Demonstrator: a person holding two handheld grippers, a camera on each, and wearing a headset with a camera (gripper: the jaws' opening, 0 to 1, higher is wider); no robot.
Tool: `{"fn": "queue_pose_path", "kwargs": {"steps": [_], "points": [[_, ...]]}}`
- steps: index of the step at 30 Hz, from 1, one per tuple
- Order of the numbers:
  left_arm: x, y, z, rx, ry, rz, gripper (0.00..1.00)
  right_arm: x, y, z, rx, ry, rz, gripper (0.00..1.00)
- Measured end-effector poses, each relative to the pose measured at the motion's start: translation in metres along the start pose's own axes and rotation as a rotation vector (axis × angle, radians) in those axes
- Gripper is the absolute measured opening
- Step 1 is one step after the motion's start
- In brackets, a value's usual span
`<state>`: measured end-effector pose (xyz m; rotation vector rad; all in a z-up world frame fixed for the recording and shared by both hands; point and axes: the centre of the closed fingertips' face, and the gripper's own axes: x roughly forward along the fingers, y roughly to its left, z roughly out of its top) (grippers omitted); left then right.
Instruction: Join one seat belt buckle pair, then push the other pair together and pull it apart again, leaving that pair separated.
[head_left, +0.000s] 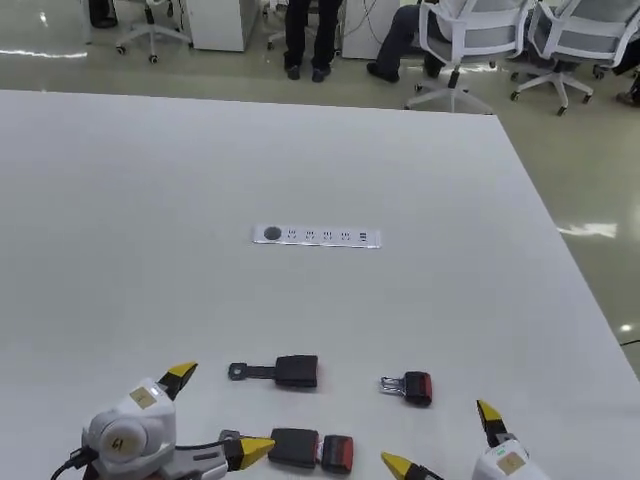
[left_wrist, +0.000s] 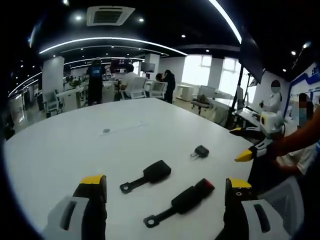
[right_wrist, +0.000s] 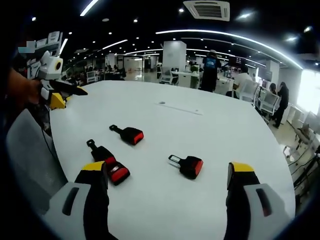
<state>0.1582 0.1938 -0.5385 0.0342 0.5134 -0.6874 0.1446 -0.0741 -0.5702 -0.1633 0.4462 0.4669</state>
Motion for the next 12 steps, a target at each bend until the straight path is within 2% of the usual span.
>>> {"fn": "queue_pose_path", "kwargs": {"steps": [10, 12], "points": [[-0.001, 0.004, -0.012, -0.031, 0.010, 0.005, 1.00, 0.000, 0.000, -0.008, 0.009, 0.015, -0.003, 0.99], [-0.001, 0.002, -0.010, -0.032, 0.010, 0.005, 1.00, 0.000, -0.001, -0.008, 0.011, 0.020, -0.003, 0.99]]}}
